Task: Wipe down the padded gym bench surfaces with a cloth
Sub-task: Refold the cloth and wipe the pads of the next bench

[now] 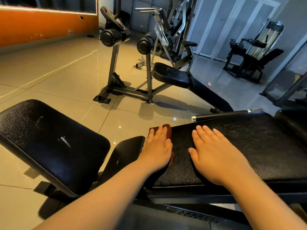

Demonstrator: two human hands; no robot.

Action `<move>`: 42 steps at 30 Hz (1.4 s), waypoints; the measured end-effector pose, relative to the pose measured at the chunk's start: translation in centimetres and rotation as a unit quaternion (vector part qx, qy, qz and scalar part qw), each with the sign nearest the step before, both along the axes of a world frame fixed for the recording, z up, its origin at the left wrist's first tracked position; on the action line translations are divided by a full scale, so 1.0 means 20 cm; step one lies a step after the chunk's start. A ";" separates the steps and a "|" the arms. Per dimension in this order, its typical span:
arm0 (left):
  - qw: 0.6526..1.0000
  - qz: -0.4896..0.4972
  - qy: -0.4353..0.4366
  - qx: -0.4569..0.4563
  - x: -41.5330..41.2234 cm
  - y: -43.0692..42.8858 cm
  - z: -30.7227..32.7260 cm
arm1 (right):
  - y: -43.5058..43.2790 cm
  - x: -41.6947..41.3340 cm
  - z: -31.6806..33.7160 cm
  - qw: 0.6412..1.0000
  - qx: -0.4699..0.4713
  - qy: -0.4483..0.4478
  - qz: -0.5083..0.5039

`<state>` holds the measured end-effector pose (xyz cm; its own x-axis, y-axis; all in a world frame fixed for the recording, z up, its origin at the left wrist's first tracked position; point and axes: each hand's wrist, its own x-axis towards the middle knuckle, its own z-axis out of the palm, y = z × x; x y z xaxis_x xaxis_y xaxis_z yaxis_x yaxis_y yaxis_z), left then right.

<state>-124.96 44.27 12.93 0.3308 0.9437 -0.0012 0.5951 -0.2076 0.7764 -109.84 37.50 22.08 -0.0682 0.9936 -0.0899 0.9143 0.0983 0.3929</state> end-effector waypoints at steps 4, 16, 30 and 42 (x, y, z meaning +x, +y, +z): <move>0.999 0.024 0.025 0.022 0.05 -0.04 0.04 | 0.01 -0.06 -0.02 1.000 -0.005 0.014 -0.017; 0.998 -0.001 -0.005 0.063 0.01 -0.22 0.02 | 0.00 -0.10 -0.05 1.000 -0.015 0.019 -0.012; 0.995 -0.033 -0.054 0.073 -0.06 -0.25 -0.04 | -0.01 -0.13 -0.09 0.999 -0.008 0.044 0.008; 0.988 -0.008 -0.147 0.040 -0.09 -0.25 -0.07 | -0.08 -0.18 -0.06 0.991 0.025 0.113 0.070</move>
